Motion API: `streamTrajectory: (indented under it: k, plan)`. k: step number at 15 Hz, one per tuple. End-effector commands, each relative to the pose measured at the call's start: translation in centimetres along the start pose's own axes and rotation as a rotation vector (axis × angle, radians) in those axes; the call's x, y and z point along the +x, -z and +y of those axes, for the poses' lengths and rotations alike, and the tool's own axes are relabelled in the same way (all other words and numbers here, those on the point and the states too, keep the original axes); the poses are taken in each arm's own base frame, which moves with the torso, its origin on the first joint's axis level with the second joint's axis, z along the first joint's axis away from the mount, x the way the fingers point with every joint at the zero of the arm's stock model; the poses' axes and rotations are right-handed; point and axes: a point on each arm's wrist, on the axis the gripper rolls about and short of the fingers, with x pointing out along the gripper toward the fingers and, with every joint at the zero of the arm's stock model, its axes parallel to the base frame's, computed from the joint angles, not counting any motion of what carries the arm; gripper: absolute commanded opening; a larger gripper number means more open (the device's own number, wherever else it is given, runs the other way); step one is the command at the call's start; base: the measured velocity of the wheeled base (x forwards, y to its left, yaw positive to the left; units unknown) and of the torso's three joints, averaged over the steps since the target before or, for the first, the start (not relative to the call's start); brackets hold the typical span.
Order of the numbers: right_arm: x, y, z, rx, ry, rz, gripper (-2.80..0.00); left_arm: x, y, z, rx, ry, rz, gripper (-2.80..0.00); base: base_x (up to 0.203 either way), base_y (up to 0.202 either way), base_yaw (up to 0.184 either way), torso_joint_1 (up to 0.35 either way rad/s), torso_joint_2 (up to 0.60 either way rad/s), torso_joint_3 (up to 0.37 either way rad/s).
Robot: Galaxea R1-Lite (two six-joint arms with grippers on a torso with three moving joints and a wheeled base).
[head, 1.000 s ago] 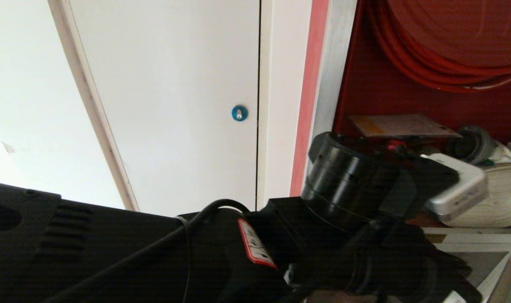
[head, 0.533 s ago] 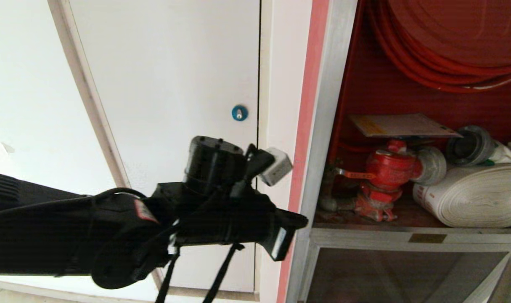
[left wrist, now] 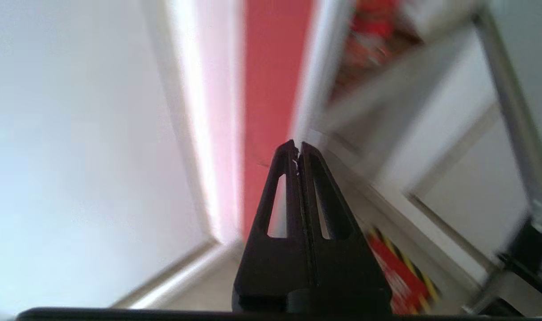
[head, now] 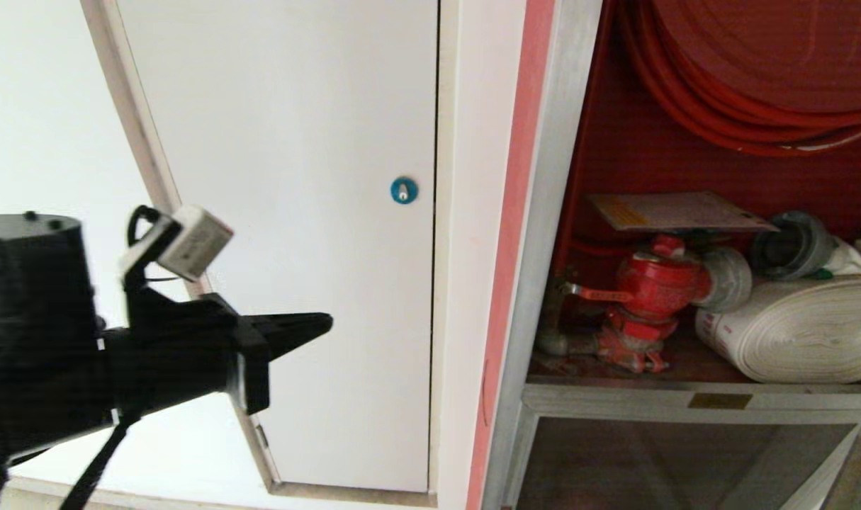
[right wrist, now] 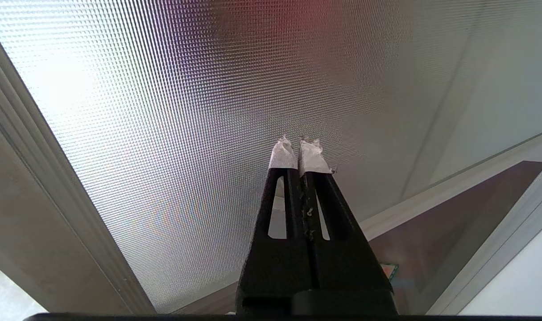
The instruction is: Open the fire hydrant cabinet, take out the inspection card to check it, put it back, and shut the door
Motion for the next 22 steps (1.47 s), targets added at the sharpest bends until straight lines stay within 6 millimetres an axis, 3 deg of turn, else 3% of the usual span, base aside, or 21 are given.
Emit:
streamTrajectory:
  k: [1, 6, 12, 16, 22]
  plan:
    - [0.0, 0.0, 0.0, 0.000, -0.001, 0.003, -2.80, -5.2, -0.7, -0.7, 0.038, -0.073, -0.127, -2.80, 0.000, 0.000, 0.000, 0.000, 0.00, 0.000]
    - [0.0, 0.0, 0.0, 0.000, -0.001, 0.003, -2.80, -14.3, 1.1, -3.1, 0.130, -0.323, -0.348, -2.80, 0.000, 0.000, 0.000, 0.000, 0.00, 0.000]
    - [0.0, 0.0, 0.0, 0.000, -0.001, 0.003, -2.80, -19.7, 7.0, -8.1, 0.184, -0.408, -0.432, -2.80, 0.000, 0.000, 0.000, 0.000, 0.00, 0.000]
    - [0.0, 0.0, 0.0, 0.000, -0.001, 0.003, -2.80, -21.4, 10.8, -10.0, 0.199, -0.471, -0.484, -2.80, 0.000, 0.000, 0.000, 0.000, 0.00, 0.000]
    - [0.0, 0.0, 0.0, 0.000, -0.001, 0.003, -2.80, -19.2, 16.3, -7.3, 0.110, -0.750, -0.316, -2.80, 0.000, 0.000, 0.000, 0.000, 0.00, 0.000]
